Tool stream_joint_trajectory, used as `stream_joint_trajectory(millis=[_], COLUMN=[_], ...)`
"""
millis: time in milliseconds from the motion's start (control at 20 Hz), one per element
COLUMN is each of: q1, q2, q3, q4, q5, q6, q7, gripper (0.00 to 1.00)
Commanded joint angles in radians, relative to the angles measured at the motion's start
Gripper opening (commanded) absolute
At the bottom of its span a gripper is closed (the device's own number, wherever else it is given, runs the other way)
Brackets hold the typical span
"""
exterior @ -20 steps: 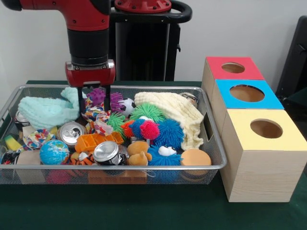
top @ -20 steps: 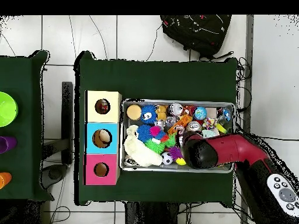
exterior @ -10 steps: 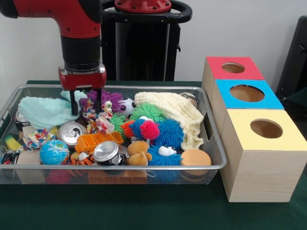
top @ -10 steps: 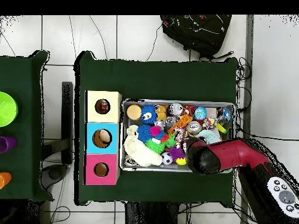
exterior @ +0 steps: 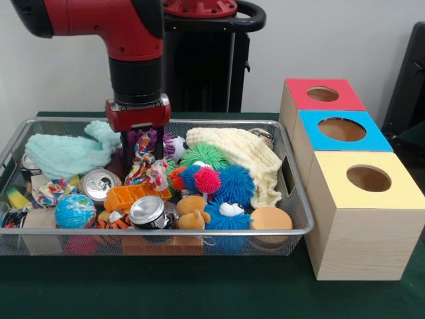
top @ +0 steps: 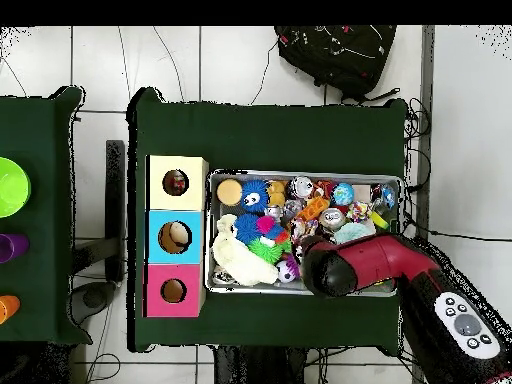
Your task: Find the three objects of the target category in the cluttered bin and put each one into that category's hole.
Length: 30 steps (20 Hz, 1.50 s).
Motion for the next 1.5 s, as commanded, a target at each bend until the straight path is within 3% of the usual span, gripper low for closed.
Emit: stream_joint_trajectory(millis=[50,200,300,350,450,600,850,1000,1250,1500], q1=[0.015,0.014,0.022,0.025,0.046,0.066,0.086,0.113,0.179,0.345], q2=[0.067,0.098,0.092,0.089,0.062,-0.021,-0.198,-0.236,-0.209,-0.299], q3=[0.043,0.033,0.017,0.009,0.014,0.020,0.129,0.140,0.090,-0.025], q4=[0.021,0.004,0.005,0.006,0.009,0.035,0.018,-0.041,-0.075,-0.057], q5=[-0.004,-0.034,-0.041,-0.044,-0.046,0.036,0.303,0.418,0.498,0.576], q6=[0.057,0.036,0.000,-0.018,0.000,0.038,0.239,0.327,0.318,0.346], q7=[-0.193,-0.206,-0.147,-0.118,-0.126,-0.055,-0.080,-0.061,0.044,0.275], gripper=[1.00,1.00,1.00,0.00,0.00,0.00,0.00,0.00,0.00,0.00])
